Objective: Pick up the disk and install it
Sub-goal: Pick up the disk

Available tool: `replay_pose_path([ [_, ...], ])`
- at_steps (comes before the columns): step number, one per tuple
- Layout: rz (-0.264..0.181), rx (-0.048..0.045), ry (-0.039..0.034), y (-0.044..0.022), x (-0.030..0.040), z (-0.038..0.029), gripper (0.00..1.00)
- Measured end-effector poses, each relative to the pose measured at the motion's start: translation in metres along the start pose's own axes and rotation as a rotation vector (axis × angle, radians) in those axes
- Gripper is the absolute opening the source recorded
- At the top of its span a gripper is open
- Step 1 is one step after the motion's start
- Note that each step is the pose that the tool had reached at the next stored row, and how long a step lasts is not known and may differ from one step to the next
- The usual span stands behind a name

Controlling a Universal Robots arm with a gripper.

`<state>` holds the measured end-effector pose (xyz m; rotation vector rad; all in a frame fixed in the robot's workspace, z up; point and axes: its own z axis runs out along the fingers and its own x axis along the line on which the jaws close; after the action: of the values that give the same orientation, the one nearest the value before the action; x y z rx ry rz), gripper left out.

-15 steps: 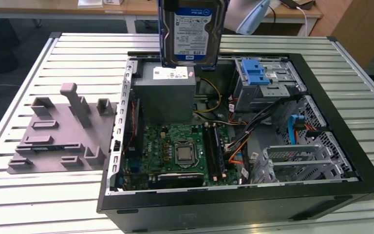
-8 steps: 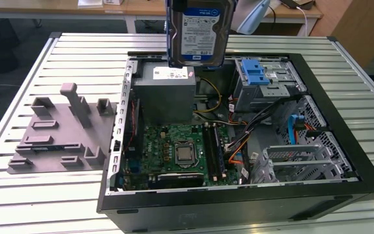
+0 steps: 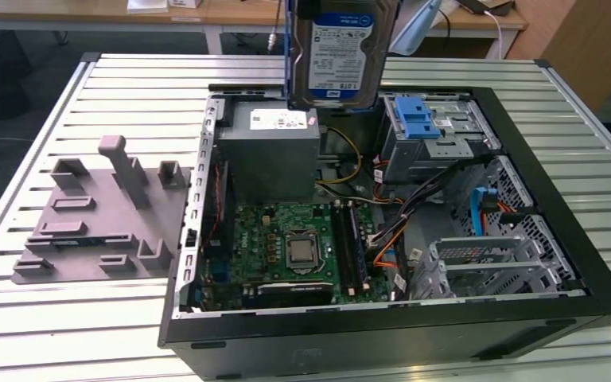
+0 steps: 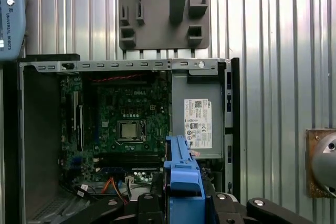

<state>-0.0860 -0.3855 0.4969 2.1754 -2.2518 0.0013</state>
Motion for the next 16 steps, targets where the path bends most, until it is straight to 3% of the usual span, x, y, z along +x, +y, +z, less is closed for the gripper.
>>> replay_pose_path([
  [9, 0.001, -0.0001, 0.0001, -0.0038, 0.0074, 0.0, 0.36],
  [16, 0.003, -0.0001, 0.0, -0.0057, 0.0183, 0.0001, 0.36],
])
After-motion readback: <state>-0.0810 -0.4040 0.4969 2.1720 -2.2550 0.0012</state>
